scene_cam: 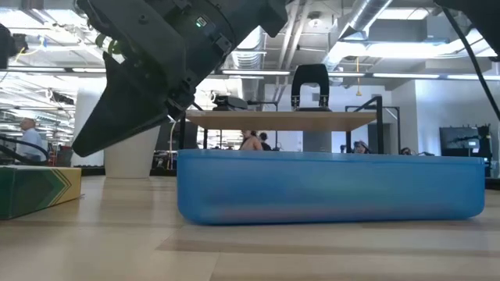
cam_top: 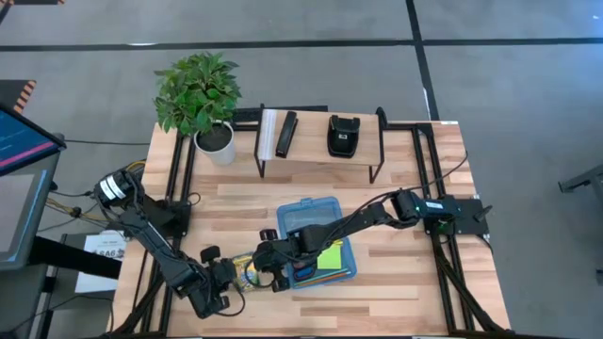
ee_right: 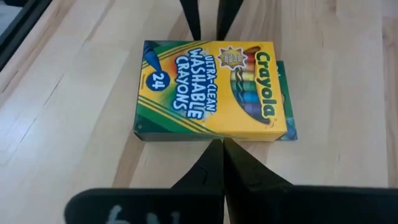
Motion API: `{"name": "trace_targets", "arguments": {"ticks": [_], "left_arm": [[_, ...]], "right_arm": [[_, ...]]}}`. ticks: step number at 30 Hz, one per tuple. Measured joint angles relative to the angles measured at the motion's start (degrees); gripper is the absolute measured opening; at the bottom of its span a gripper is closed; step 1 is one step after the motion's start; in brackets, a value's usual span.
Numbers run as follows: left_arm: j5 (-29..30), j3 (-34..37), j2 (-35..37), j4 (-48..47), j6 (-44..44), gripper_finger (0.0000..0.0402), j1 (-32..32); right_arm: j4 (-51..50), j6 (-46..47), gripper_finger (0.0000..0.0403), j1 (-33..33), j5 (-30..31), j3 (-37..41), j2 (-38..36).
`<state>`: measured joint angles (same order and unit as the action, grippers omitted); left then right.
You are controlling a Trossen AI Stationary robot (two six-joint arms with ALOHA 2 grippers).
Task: Pack school essentials
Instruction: Put the yellow crayon box into the blue supply box
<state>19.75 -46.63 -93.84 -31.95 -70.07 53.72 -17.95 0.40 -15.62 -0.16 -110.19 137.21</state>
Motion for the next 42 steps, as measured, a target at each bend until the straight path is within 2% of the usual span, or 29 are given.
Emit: {"name": "trace_targets", "arguments": {"ticks": [14, 22, 42], "left_arm": [[1.5, 0.0, -0.1, 0.4, 0.7, 0.0061, -1.5], [0.2, 5.0, 0.6, 9.2, 3.2, 0.0061, -4.3], [4.4, 5.3, 1.9, 12.8, 6.4, 0.0061, -4.8]], "right_arm": [[-0.4, 0.2, 0.0014, 1.2, -1.5, 0.0, 3.1], [-1.5, 0.9, 0.0016, 1.6, -2.3, 0.0, 3.1], [-1.1, 1.2, 0.0017, 1.8, -4.6, -0.9, 3.1]]}}
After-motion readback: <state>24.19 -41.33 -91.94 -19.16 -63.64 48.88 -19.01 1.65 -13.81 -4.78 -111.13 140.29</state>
